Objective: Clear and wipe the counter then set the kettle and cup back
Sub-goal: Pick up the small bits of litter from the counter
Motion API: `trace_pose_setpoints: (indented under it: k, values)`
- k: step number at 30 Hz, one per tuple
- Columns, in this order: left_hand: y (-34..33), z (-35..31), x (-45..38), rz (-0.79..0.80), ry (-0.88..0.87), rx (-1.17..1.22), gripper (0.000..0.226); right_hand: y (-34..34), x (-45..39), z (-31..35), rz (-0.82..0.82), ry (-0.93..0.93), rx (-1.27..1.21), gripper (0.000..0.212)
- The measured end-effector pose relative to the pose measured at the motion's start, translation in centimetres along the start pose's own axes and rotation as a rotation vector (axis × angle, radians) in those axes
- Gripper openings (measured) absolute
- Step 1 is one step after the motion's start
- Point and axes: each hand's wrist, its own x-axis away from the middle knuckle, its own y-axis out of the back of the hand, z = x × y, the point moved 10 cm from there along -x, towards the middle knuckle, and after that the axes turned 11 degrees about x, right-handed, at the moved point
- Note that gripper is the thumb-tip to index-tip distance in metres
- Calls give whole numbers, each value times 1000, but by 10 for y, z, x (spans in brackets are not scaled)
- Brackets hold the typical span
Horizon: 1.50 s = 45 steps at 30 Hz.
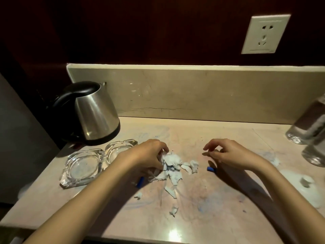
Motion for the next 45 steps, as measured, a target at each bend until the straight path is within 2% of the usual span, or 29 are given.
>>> trace_pose_setpoints:
  k: [4, 8, 12, 16, 17, 20, 22, 25, 27, 30, 33, 38, 41, 45]
  values:
    - [-9, -17, -9, 22, -71, 40, 46, -18, 9, 3, 126, -19, -13, 19]
    - [-9, -24, -8, 59, -96, 111, 51, -28, 4, 32, 98, 45, -97, 18]
    - [13, -10, 9, 73, -59, 191, 58, -33, -4, 51, 94, 67, -180, 13]
    - [21, 12, 38, 126, 24, 102, 61, -33, -9, 58, 121, 92, -170, 11]
    - [20, 17, 44, 129, 41, 67, 60, -34, -8, 60, 130, 103, -131, 21]
    - [14, 25, 53, 129, 66, 20, 61, -40, 1, 74, 183, 163, 62, 75]
    - [8, 27, 57, 135, 69, 12, 65, -48, 10, 86, 231, 212, 131, 103]
    - [-3, 31, 63, 159, 97, -2, 72, -58, 23, 93, 273, 238, 242, 126]
    - [-8, 33, 66, 161, 107, -8, 75, -63, 33, 96, 275, 252, 295, 133]
    - [-15, 35, 67, 142, 80, 19, 76, -74, 45, 101, 259, 276, 354, 133]
    - [-18, 34, 67, 88, 39, 142, 67, -74, 43, 100, 183, 263, 338, 128]
    - [-10, 15, 57, -74, -62, 238, 56, -59, 13, 91, 57, 168, 365, 110]
    - [-6, 4, 43, -143, -110, 278, 60, -56, -4, 89, 4, 140, 335, 99]
    - [8, 2, 38, -138, -98, 203, 74, -46, -5, 80, 85, 162, 117, 99]
